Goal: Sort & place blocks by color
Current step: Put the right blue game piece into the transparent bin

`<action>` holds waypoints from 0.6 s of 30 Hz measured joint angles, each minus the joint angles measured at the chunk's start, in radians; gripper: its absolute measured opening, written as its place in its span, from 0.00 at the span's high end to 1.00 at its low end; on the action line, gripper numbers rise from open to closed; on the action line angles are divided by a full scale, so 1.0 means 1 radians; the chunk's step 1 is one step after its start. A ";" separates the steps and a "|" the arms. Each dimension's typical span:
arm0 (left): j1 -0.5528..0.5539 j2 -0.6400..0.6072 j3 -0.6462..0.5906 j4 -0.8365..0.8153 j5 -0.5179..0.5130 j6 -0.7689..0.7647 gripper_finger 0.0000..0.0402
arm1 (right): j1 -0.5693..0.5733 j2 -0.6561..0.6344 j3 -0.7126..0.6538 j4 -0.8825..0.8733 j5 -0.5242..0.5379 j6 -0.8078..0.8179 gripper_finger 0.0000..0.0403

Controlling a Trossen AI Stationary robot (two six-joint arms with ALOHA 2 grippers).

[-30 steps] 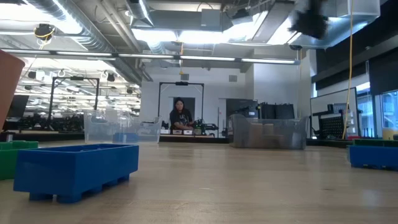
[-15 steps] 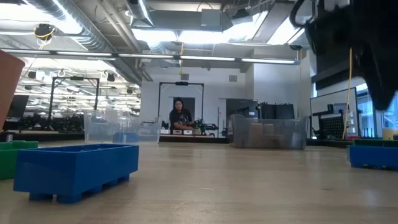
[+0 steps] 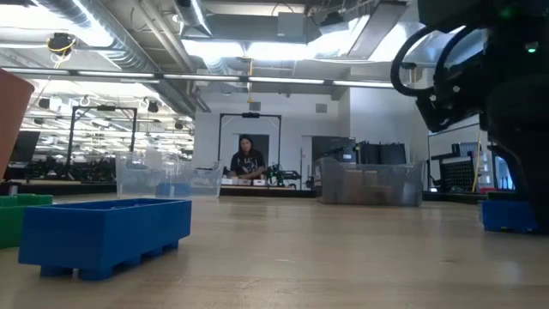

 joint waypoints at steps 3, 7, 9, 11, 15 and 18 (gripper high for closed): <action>0.000 0.000 0.000 0.000 0.000 0.000 0.51 | 0.010 0.020 0.001 0.032 -0.002 0.000 0.16; 0.000 0.000 0.000 0.000 0.000 -0.001 0.51 | 0.016 0.029 0.002 0.057 -0.004 0.001 0.22; 0.000 0.000 0.000 -0.001 0.000 -0.001 0.51 | 0.016 0.030 0.002 0.059 -0.005 0.007 0.26; 0.000 0.000 0.000 0.000 0.000 -0.001 0.51 | 0.016 0.030 0.002 0.058 -0.004 0.002 0.31; 0.000 0.000 0.000 -0.001 0.000 0.000 0.51 | 0.016 0.029 0.003 0.047 -0.002 -0.030 0.51; 0.000 0.000 0.000 -0.001 0.000 0.000 0.51 | 0.019 0.013 0.001 0.019 0.001 -0.127 0.68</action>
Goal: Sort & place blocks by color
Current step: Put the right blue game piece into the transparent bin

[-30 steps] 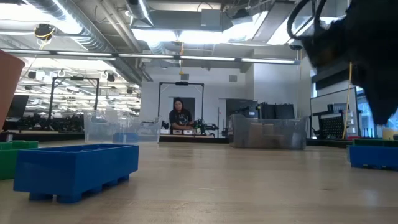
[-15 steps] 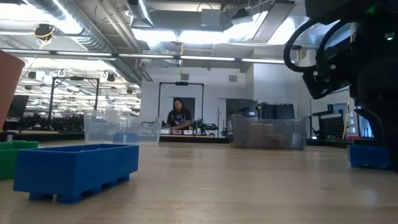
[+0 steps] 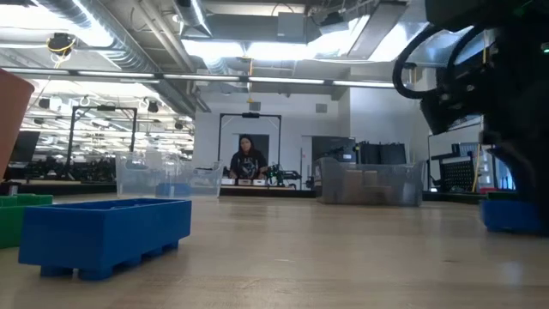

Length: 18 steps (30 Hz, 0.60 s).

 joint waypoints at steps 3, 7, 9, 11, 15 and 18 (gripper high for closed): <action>0.000 0.000 0.000 0.000 -0.009 0.000 0.51 | 0.000 -0.056 -0.003 -0.002 0.017 -0.097 0.67; 0.000 0.000 0.000 0.000 -0.013 0.000 0.51 | -0.009 -0.197 -0.050 0.114 0.075 -0.193 0.67; 0.000 0.000 0.000 0.000 -0.013 0.000 0.51 | -0.034 -0.277 -0.094 0.240 0.092 -0.216 0.67; 0.000 0.000 0.000 0.000 -0.014 0.000 0.51 | -0.071 -0.347 -0.146 0.415 0.107 -0.243 0.67; 0.000 0.000 0.001 -0.013 -0.014 0.000 0.51 | -0.177 -0.415 -0.246 0.808 0.114 -0.287 0.67; 0.000 -0.004 0.001 -0.023 0.005 -0.003 0.51 | -0.264 -0.413 -0.275 1.043 0.117 -0.330 0.67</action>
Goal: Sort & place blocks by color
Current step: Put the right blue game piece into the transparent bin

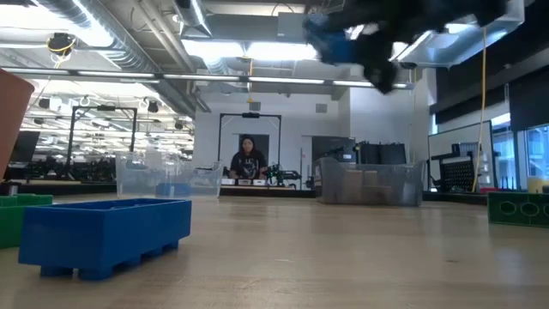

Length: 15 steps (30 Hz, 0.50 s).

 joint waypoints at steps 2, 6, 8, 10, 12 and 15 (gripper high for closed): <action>0.000 -0.015 0.000 -0.012 0.024 -0.015 0.51 | -0.050 0.014 0.013 0.085 0.001 -0.046 0.67; 0.000 -0.034 0.000 -0.065 0.038 -0.076 0.51 | -0.118 0.027 0.082 0.135 -0.002 -0.145 0.67; 0.000 -0.037 0.000 -0.066 0.038 -0.083 0.51 | -0.133 0.027 0.116 0.126 -0.002 -0.200 0.67; 0.000 -0.037 0.000 -0.074 0.038 -0.083 0.51 | -0.140 0.028 0.137 0.119 -0.005 -0.231 0.67; 0.000 -0.036 0.000 -0.078 0.038 -0.085 0.51 | -0.143 0.028 0.146 0.118 -0.006 -0.249 0.67; 0.000 -0.036 0.000 -0.078 0.031 -0.136 0.51 | -0.143 0.028 0.150 0.117 -0.006 -0.250 0.67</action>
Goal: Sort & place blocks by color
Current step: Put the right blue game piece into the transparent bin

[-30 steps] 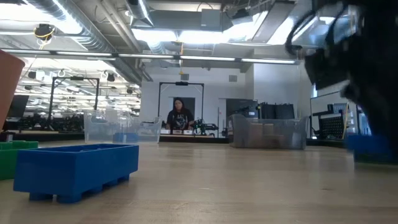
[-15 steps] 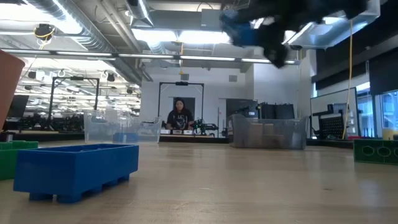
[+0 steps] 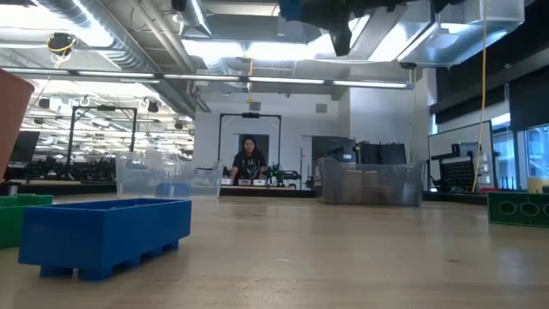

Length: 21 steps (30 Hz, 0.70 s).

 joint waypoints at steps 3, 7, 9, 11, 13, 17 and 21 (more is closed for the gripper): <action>0.004 0.009 0.000 -0.001 -0.002 -0.080 0.50 | 0.000 0.000 0.000 0.001 0.000 -0.001 0.67; 0.026 0.054 0.000 -0.004 0.052 -0.170 0.45 | 0.002 0.000 0.000 0.014 0.000 -0.001 0.67; 0.034 0.083 0.000 0.005 0.086 -0.207 0.41 | 0.002 0.000 0.000 0.018 0.000 -0.002 0.67; 0.042 0.122 0.006 0.000 0.097 -0.206 0.38 | 0.002 0.000 0.000 0.024 0.000 -0.005 0.67; 0.045 0.166 0.027 0.001 0.099 -0.177 0.34 | 0.002 0.000 0.000 0.026 -0.003 -0.005 0.67; 0.044 0.250 0.090 0.010 0.121 -0.118 0.33 | 0.002 0.000 0.000 0.030 -0.008 -0.005 0.67; 0.045 0.327 0.139 0.001 0.136 -0.061 0.33 | 0.003 0.000 0.000 0.038 -0.009 -0.005 0.67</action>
